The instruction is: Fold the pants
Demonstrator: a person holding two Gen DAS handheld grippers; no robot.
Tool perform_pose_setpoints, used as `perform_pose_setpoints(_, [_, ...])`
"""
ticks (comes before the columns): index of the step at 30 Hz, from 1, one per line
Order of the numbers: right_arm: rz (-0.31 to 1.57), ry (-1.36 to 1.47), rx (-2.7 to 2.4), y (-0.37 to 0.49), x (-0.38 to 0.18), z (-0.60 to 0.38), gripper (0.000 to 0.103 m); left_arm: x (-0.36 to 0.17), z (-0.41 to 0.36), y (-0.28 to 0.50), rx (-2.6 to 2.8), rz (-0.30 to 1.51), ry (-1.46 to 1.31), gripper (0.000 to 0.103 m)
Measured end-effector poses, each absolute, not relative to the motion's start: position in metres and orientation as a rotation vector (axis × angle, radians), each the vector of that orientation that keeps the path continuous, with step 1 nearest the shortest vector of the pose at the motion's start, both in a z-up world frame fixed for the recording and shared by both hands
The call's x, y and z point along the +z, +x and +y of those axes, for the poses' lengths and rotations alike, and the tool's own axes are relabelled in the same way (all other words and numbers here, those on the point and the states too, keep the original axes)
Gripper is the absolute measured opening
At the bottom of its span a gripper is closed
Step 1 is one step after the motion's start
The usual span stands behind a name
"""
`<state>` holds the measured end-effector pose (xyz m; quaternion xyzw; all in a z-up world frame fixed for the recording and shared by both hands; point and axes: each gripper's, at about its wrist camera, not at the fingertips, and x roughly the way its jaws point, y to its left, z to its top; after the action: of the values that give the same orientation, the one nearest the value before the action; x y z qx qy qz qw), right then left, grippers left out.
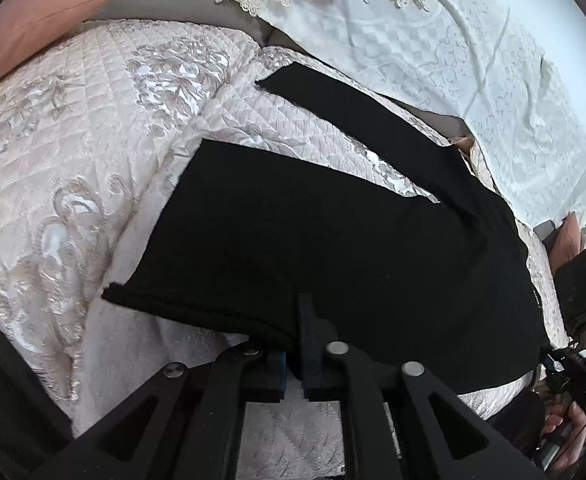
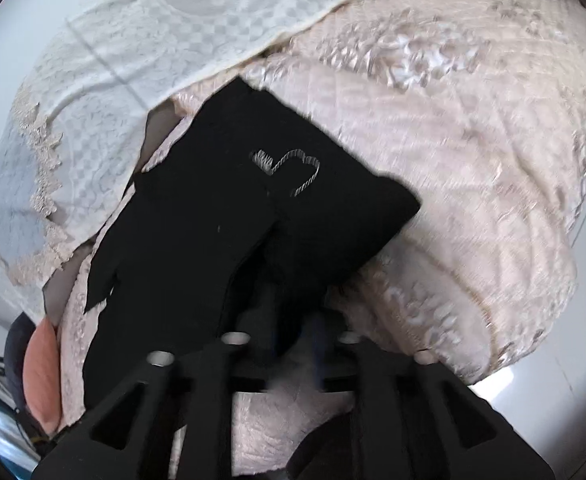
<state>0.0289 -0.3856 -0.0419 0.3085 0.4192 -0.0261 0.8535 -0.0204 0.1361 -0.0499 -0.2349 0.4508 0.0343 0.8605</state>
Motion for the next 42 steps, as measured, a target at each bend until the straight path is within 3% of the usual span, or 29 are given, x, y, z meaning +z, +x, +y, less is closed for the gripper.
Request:
perform_pose_setpoints(7, [0.867,0.761,-0.109,0.04,-0.052,-0.418,0.033,-0.052,0.153,-0.024,0.122,0.919,-0.521,0.015])
perform_pose_setpoints(10, [0.824,0.741,-0.107,0.039,-0.046,-0.417,0.013,-0.053,0.161,-0.021,0.165,0.902,-0.551,0.012])
perform_pose_setpoints(17, [0.831,0.76,-0.189,0.021,-0.052,-0.435,0.011,-0.054,0.162,-0.025,0.205,0.899,-0.503,0.01])
perform_pose_setpoints(21, [0.898,0.669,-0.182,0.029,-0.047,-0.431,0.018,-0.055,0.161,-0.027,0.204,0.895,-0.491,0.01])
perform_pose_setpoints(22, [0.901,0.657,-0.188,0.029,-0.045,-0.432,0.028,-0.055,0.161,-0.027,0.206,0.895,-0.485,0.01])
perform_pose_setpoints(24, [0.877,0.617,-0.267,0.022,-0.037,-0.438,0.036,-0.054,0.159,-0.029,0.217,0.901,-0.46,0.008])
perform_pose_setpoints(32, [0.78,0.415,-0.222,0.007,0.006,-0.403,0.036,-0.051,0.159,-0.034,0.242,0.889,-0.406,0.004])
perform_pose_setpoints(42, [0.84,0.203,0.044,0.022,-0.002,-0.297,0.036,-0.05,0.155,-0.038,0.281,0.894,-0.367,0.008])
